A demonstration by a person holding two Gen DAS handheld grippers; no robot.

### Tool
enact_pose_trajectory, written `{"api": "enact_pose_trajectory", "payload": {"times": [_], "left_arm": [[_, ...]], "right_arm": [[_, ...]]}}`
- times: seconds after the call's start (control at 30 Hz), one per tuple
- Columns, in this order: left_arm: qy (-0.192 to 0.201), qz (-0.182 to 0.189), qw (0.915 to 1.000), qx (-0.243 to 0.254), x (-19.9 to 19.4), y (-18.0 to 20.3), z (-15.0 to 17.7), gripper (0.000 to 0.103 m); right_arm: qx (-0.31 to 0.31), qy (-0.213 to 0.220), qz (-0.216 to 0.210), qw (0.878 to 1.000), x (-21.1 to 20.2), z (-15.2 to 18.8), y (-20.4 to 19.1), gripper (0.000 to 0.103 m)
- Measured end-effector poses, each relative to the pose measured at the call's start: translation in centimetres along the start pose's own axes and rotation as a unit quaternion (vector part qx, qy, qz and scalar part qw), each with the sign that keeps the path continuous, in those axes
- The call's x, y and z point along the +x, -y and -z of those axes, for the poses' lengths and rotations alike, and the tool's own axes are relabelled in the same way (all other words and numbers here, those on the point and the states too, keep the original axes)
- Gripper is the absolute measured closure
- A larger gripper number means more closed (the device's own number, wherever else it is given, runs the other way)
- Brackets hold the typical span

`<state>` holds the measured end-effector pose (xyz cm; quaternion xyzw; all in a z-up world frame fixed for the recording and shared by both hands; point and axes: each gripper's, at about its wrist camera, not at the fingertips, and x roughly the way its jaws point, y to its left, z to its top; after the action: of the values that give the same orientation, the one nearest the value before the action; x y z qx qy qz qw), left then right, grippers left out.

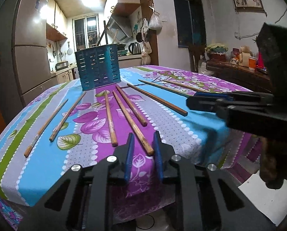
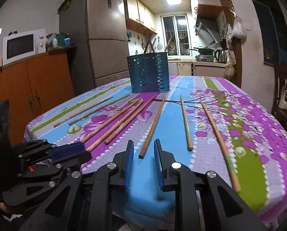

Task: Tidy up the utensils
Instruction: 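Move both grippers back to the table and grasp one chopstick each, then lift both chopsticks upright and carry them over the blue holder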

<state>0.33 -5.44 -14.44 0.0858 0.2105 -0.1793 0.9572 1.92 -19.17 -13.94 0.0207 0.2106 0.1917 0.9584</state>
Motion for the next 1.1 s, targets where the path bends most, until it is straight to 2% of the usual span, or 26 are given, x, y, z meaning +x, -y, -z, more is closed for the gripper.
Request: {"api": "enact_pose_trajectory", "payload": {"times": [0.33,0.43,0.73,0.93,1.1], "left_arm": [[0.002,0.002,1.0000,-0.006,0.2,-0.3,0.0,0.084],[0.004,0.002,1.0000,-0.007,0.2,-0.3,0.1,0.086],[0.012,-0.001,0.9998,-0.015,0.3,-0.2,0.1,0.098],[0.019,-0.003,0.9997,-0.015,-0.2,-0.3,-0.3,0.098],[0.046,-0.011,0.9988,-0.011,-1.7,-0.7,-2.0,0.098]], "right_arm": [[-0.014,-0.027,0.008,0.999,2.0,0.4,-0.7,0.080],[-0.015,-0.027,0.021,0.999,2.2,0.3,-0.8,0.090],[0.009,0.003,0.035,0.999,1.6,1.0,-0.2,0.095],[0.011,0.026,0.045,0.999,0.0,-0.1,0.6,0.096],[-0.003,0.056,0.051,0.997,-2.4,-2.2,0.8,0.096]]}}
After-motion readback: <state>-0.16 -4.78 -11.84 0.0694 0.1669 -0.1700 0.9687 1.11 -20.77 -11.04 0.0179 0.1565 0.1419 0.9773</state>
